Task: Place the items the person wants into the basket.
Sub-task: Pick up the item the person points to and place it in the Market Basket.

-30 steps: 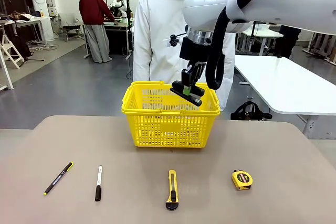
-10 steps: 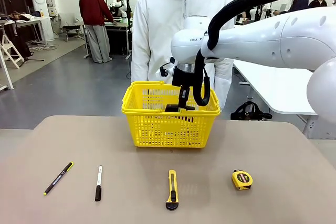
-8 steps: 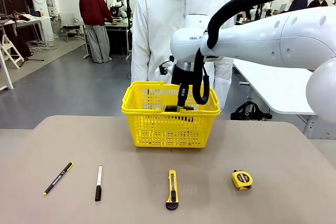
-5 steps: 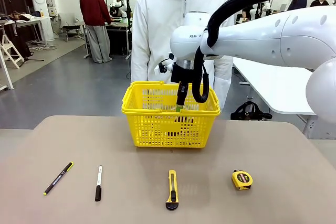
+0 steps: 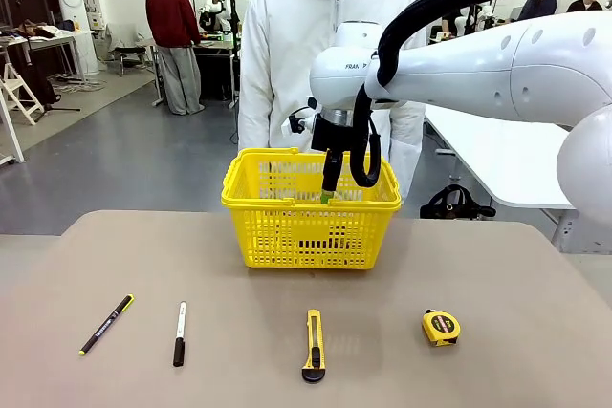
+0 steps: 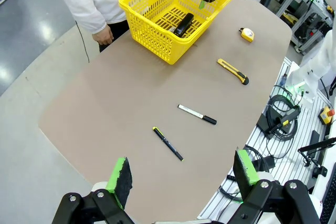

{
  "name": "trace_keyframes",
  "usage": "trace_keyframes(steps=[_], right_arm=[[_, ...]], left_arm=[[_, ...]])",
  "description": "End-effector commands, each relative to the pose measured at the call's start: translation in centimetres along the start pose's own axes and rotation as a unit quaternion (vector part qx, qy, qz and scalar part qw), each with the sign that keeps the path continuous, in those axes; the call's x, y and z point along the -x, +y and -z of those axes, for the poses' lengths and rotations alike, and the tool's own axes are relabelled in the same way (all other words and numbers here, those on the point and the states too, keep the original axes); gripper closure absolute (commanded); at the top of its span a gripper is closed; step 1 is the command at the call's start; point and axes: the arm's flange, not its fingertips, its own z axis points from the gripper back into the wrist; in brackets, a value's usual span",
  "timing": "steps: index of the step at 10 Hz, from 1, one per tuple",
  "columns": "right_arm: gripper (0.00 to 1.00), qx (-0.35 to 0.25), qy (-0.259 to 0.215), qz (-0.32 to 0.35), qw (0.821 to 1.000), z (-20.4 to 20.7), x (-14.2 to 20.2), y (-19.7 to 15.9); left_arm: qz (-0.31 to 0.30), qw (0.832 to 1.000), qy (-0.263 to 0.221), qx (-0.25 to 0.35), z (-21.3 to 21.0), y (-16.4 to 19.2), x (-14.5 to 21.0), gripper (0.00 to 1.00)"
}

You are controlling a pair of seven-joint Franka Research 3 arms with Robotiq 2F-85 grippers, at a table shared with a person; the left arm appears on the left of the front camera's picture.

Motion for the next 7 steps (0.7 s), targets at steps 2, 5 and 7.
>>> trace_keyframes(steps=[2,5,7], right_arm=[[0.0,0.021,-0.021,0.02,0.999,-4.0,0.6,1.0],[0.0,0.113,-0.054,0.125,0.984,-15.4,9.7,10.8],[0.0,0.126,-0.06,0.213,0.967,-16.4,17.1,16.7]], left_arm=[[0.005,1.0,-0.004,0.004,-0.2,0.0,0.1,0.0],[0.005,1.0,-0.004,0.004,-0.2,0.0,0.1,0.0],[0.005,1.0,-0.004,0.004,-0.2,0.0,0.1,0.0]])
